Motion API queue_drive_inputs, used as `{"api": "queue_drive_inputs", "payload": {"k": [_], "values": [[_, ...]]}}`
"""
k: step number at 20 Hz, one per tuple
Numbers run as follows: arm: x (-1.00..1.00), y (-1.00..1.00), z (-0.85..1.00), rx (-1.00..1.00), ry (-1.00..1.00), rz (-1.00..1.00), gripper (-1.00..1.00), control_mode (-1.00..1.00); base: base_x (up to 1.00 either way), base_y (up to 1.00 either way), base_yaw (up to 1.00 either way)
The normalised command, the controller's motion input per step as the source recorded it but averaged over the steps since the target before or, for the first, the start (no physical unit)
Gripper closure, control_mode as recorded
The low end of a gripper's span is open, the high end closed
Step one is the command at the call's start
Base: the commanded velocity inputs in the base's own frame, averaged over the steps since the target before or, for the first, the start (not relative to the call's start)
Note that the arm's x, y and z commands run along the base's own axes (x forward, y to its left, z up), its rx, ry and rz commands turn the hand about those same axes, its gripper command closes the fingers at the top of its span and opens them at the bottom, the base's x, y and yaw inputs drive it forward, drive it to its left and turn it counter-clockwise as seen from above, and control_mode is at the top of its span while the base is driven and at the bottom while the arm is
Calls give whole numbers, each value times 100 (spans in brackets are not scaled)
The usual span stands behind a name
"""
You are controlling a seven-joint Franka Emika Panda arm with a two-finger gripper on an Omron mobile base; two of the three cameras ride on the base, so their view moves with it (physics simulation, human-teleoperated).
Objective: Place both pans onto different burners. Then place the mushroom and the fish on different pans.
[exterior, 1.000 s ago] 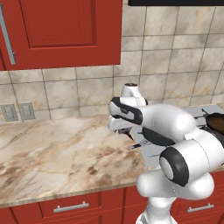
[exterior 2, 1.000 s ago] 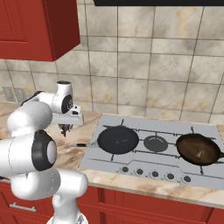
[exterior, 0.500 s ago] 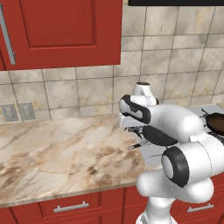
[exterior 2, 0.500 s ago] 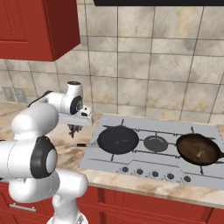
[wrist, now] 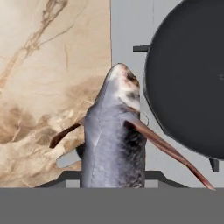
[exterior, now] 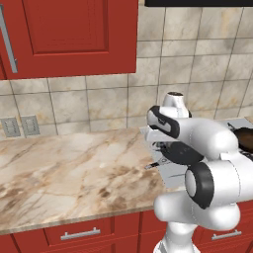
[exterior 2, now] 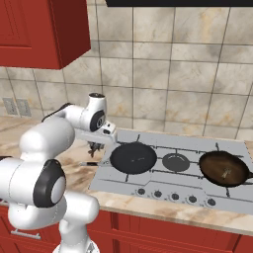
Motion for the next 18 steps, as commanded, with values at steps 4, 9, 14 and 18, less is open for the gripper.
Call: {"api": "queue_drive_inputs", "payload": {"k": [4, 9, 14, 18], "values": [[0, -48, 0, 0, 0, -9, 100, -100, 0, 0, 0], [2, -46, 0, 0, 0, -9, 100, -100, 0, 0, 0], [11, -42, 0, 0, 0, -8, 100, -100, 0, 0, 0], [16, -45, 0, 0, 0, -7, 100, -100, 0, 0, 0]]}}
